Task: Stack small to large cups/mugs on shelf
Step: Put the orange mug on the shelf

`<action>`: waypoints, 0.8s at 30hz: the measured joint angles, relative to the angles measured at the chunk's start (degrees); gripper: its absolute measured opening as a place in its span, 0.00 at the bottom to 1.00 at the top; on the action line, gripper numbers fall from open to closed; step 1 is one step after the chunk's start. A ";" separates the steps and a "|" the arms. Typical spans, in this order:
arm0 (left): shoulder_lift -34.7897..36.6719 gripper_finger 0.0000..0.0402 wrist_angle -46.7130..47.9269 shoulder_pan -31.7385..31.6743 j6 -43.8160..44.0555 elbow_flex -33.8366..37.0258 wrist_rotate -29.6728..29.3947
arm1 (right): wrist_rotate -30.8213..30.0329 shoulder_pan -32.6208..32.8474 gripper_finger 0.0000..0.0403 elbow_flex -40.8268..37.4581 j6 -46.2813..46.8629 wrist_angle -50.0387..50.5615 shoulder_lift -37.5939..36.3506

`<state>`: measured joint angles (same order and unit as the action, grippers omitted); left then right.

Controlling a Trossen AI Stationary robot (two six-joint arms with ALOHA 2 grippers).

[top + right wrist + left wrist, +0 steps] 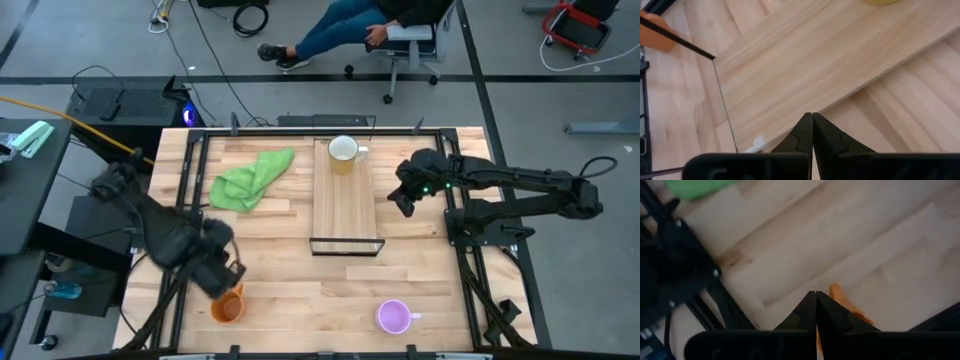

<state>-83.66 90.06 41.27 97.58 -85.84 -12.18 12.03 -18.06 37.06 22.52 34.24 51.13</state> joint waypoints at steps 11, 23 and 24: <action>-7.15 0.07 0.00 12.05 17.56 0.02 1.06 | -0.05 1.01 0.03 0.02 0.46 -0.02 0.02; -12.85 0.11 -3.89 14.98 20.26 0.02 4.95 | -0.04 1.03 0.03 0.02 0.46 -0.02 0.02; -12.85 0.12 -3.93 14.91 20.27 0.02 4.93 | -0.04 1.03 0.03 0.02 0.44 -0.02 0.02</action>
<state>-96.51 86.13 56.17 117.85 -85.82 -7.25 11.99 -17.04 37.08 22.96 34.22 51.16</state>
